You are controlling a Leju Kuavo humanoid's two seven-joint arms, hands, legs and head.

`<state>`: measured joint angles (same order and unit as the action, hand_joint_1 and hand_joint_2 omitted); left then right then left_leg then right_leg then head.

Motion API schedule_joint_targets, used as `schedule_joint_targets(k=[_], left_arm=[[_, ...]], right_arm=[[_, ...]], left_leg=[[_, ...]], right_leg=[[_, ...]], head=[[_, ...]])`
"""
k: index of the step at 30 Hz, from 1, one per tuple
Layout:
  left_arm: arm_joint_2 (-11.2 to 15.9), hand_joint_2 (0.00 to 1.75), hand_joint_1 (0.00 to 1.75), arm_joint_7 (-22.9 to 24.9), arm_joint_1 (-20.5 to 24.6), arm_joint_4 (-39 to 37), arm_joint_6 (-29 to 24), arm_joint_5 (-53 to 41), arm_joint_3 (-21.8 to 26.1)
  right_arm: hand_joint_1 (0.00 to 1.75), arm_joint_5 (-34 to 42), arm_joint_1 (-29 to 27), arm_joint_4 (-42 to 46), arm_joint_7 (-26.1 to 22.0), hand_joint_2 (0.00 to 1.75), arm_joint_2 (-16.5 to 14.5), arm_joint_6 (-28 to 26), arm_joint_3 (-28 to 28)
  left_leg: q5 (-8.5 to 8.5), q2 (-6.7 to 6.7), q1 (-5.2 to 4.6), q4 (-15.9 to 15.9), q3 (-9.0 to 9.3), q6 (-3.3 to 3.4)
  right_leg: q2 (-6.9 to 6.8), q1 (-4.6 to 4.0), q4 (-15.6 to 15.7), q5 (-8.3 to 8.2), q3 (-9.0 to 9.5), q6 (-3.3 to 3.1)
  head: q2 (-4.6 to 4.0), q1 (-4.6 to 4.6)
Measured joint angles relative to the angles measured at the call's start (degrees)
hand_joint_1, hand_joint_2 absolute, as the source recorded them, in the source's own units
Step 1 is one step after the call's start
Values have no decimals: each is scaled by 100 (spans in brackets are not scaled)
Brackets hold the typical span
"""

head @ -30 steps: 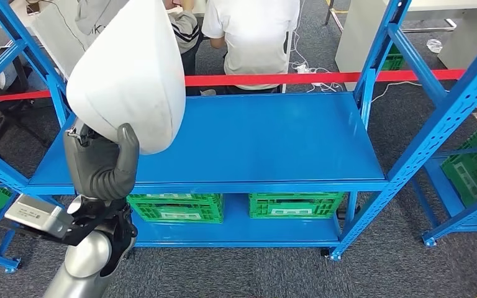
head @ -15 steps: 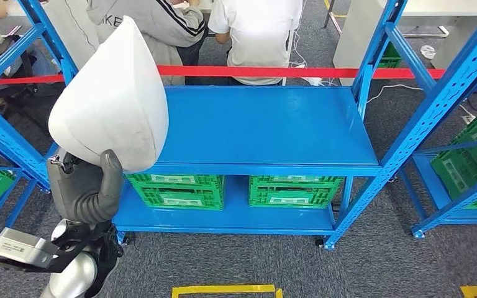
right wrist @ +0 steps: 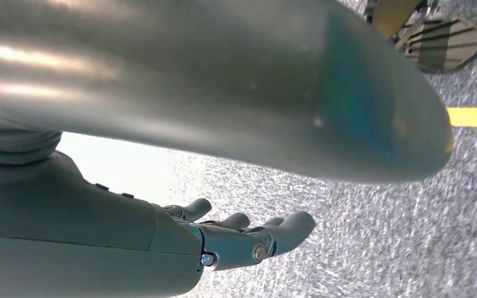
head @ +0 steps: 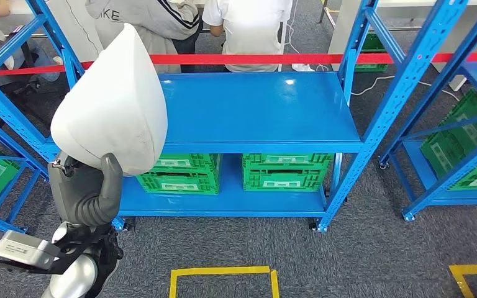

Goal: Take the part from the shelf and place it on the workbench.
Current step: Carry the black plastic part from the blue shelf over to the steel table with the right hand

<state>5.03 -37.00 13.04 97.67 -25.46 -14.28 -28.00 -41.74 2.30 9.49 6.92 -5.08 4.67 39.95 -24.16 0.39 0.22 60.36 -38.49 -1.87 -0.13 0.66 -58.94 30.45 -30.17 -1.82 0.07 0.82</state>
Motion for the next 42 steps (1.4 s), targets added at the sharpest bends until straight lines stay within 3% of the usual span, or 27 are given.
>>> schedule_joint_targets(k=[1,42], left_arm=[[4,175,175,-5,1,-2,-2,3,4],[4,175,175,-5,1,-2,-2,3,4]], right_arm=[[0,2,3,0,-2,0,1,-2,0],[0,2,3,0,-2,0,1,-2,0]], left_leg=[[-58,-6,3,31,-17,-11],[-58,-6,3,31,-17,-11]], right_leg=[[-4,0,0,-16,-15,-11],[-4,0,0,-16,-15,-11]], head=[[0,-3],[0,-3]])
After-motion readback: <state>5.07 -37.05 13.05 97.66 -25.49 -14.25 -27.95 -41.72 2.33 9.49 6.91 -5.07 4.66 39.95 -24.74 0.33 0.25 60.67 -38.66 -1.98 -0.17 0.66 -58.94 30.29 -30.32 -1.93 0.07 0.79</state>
